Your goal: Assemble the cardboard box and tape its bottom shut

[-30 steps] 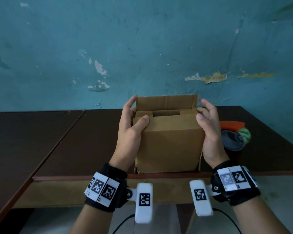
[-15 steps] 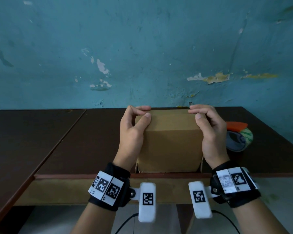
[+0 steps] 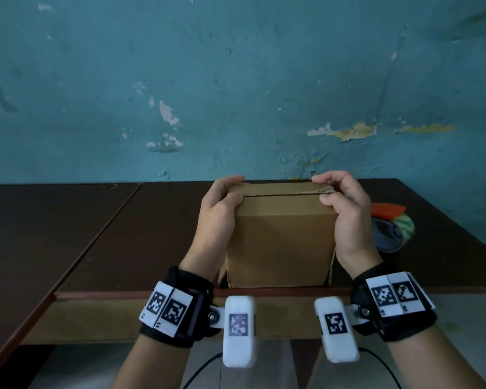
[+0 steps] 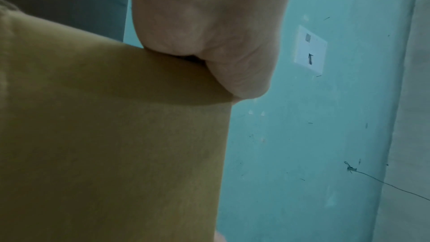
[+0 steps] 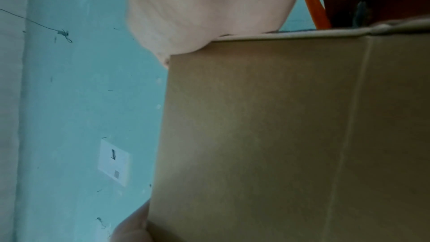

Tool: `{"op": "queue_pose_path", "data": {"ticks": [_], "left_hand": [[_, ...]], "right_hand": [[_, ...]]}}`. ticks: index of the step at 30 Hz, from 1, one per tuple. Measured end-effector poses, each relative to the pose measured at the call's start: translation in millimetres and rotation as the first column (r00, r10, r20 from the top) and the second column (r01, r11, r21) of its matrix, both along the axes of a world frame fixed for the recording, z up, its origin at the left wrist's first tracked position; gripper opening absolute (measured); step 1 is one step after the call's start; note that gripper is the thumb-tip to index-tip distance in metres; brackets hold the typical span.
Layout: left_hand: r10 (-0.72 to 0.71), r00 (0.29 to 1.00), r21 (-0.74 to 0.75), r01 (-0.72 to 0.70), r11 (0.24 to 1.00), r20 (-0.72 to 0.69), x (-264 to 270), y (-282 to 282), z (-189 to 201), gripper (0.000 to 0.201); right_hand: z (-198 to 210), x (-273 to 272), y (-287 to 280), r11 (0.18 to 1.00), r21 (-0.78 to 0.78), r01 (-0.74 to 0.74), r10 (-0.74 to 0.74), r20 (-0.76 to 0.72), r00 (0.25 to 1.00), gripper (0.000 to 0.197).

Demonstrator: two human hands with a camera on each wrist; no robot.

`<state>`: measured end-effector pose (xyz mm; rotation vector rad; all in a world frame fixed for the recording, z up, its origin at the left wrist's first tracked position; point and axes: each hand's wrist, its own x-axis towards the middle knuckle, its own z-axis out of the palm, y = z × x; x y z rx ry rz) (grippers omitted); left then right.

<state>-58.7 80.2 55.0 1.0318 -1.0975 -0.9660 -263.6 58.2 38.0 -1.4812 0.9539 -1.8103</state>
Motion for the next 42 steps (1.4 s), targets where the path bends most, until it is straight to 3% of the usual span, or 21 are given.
{"op": "queue_pose_path", "data": {"ticks": [8, 11, 16, 22, 30, 34, 37, 40, 42], "left_hand": [[0.008, 0.999, 0.015, -0.009, 1.0, 0.054, 2, 4, 4, 0.028], [0.029, 0.995, 0.034, -0.032, 0.999, 0.095, 3, 5, -10, 0.022], [0.042, 0.99, -0.012, -0.04, 0.999, 0.136, 1, 14, -32, 0.025], [0.029, 0.993, -0.007, -0.029, 1.0, 0.118, 2, 7, -33, 0.029], [0.012, 0.993, -0.014, -0.01, 1.0, 0.118, 7, 0, -39, 0.03], [0.01, 0.995, -0.015, -0.008, 1.0, 0.101, 7, -2, -40, 0.03], [0.011, 0.996, -0.022, -0.009, 1.0, 0.092, 8, -2, -41, 0.03], [0.015, 0.995, -0.028, -0.013, 1.0, 0.1, 8, -3, -42, 0.029], [0.016, 0.995, -0.027, -0.013, 1.0, 0.097, 7, -2, -41, 0.029]], "right_hand": [[10, 0, -9, 0.998, 0.048, -0.04, 0.046, -0.129, 0.991, 0.017], [-8, 7, -10, 0.999, 0.049, -0.012, 0.016, -0.084, 0.996, 0.018], [-40, 11, -2, 0.995, -0.091, 0.047, -0.054, -0.073, 0.996, 0.019], [-38, 12, -2, 0.995, -0.09, 0.049, -0.057, -0.092, 0.994, 0.02], [-18, -9, 0, 1.0, -0.004, -0.003, 0.002, -0.261, 0.965, 0.025], [-9, -32, -5, 0.957, -0.102, 0.271, -0.287, -0.212, 0.934, 0.021], [-5, -56, -5, 0.833, -0.128, 0.538, -0.549, -0.306, 0.778, 0.018], [-7, -78, -9, 0.659, 0.016, 0.752, -0.683, -0.405, 0.608, 0.038], [-13, -86, -11, 0.611, 0.191, 0.768, -0.656, -0.42, 0.626, 0.054]]}}
